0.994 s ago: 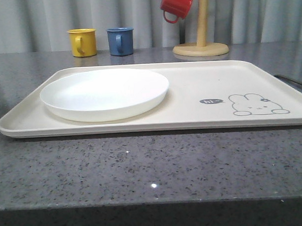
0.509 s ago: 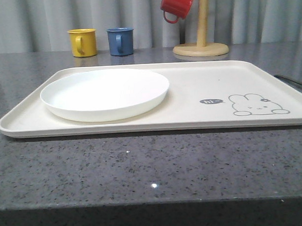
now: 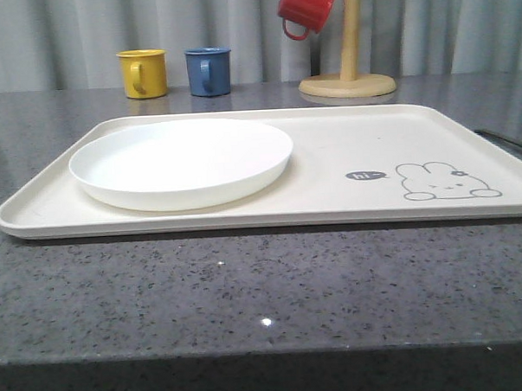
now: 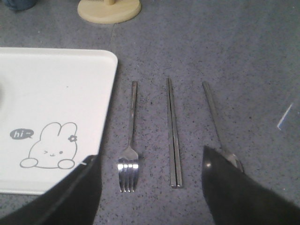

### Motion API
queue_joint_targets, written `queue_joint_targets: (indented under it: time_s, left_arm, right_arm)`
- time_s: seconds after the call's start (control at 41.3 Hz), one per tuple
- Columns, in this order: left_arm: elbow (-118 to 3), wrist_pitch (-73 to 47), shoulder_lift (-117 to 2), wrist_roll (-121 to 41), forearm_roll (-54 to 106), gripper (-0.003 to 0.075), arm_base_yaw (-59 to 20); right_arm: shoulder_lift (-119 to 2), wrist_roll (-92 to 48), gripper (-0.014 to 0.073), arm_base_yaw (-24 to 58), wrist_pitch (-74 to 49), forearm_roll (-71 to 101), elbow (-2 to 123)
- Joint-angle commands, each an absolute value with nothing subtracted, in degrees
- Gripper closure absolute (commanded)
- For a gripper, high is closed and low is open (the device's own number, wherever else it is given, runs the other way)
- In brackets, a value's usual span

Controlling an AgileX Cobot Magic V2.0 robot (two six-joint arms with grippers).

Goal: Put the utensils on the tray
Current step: 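Move the right gripper over the fork and grasp it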

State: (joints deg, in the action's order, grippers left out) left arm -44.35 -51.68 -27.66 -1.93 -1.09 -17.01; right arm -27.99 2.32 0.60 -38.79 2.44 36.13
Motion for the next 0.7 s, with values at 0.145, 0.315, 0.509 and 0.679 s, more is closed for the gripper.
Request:
queue_joint_targets:
  time_s: [0.145, 0.315, 0.509, 0.679]
  left_arm:
    - [-45.75, -47.46, -28.12, -1.4, -1.09, 0.0407, -17.36]
    - [-45.75, -47.46, -28.12, -1.4, -1.09, 0.0407, -17.36]
    - [-45.75, -47.46, -28.12, -1.4, -1.09, 0.0407, -17.36]
    - [-45.75, -47.46, -28.12, -1.4, -1.09, 0.0407, -17.36]
  right_arm:
    - [-39.99, 0.0, 0.0104, 3.68, -47.61, 2.57, 47.97]
    - [-51.18, 0.0, 0.0104, 6.32, -56.68, 2.33, 55.56]
    - [-63.96, 0.0, 0.0106, 6.38, -59.47, 1.83, 61.8]
    - [-73.2, 0.0, 0.0106, 6.33, -60.41, 1.09, 66.22]
